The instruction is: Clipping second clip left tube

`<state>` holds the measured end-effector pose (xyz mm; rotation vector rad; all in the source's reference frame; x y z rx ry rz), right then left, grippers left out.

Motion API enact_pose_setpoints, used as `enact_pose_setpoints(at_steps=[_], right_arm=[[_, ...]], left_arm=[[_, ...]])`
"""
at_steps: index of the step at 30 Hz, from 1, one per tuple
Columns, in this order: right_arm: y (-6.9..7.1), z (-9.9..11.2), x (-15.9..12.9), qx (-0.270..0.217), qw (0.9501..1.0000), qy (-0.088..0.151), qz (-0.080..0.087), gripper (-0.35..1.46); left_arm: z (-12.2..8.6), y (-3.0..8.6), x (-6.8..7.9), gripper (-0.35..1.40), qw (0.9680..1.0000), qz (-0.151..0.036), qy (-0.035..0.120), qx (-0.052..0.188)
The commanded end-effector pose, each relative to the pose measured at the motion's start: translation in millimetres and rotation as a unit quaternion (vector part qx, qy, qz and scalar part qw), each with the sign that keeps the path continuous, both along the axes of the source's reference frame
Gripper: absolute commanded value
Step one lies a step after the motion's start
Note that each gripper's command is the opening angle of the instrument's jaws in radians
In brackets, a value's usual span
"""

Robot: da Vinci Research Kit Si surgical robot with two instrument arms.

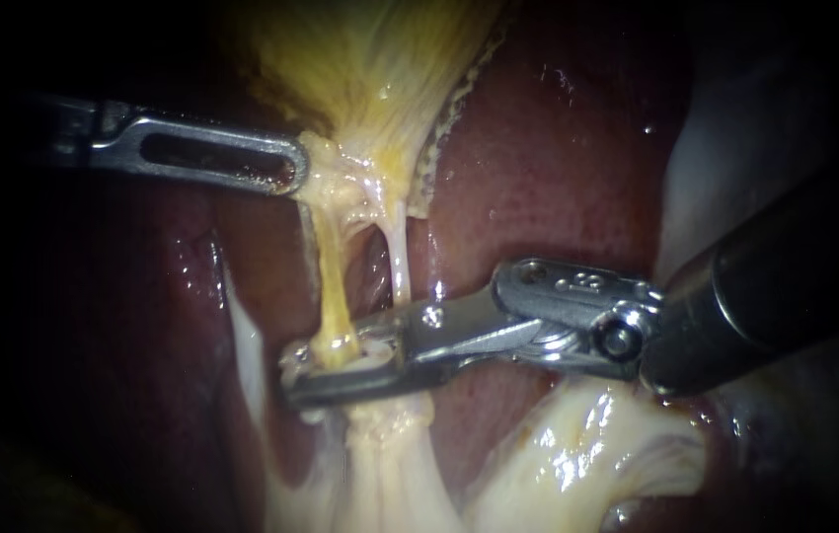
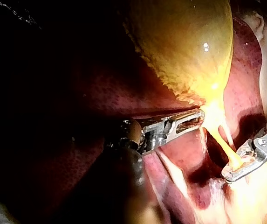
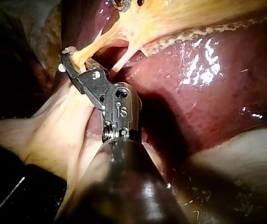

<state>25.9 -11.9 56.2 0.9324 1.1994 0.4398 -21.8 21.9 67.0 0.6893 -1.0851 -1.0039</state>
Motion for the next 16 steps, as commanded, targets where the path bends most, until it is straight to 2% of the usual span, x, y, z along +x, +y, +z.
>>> enact_pose_setpoints(at_steps=[1, 16], right_arm=[[0.1, 0.1, -0.1, 0.006, 1.0, -0.003, 0.001, -0.35], [0.2, 0.6, -0.4, 0.01, 0.9999, -0.005, 0.0, -0.35]], left_arm=[[0.0, 0.0, 0.0, -0.35, 1.0, 0.0, 0.0, 0.0], [-0.1, -0.1, -0.1, -0.35, 1.0, 0.0, 0.0, 0.0]])
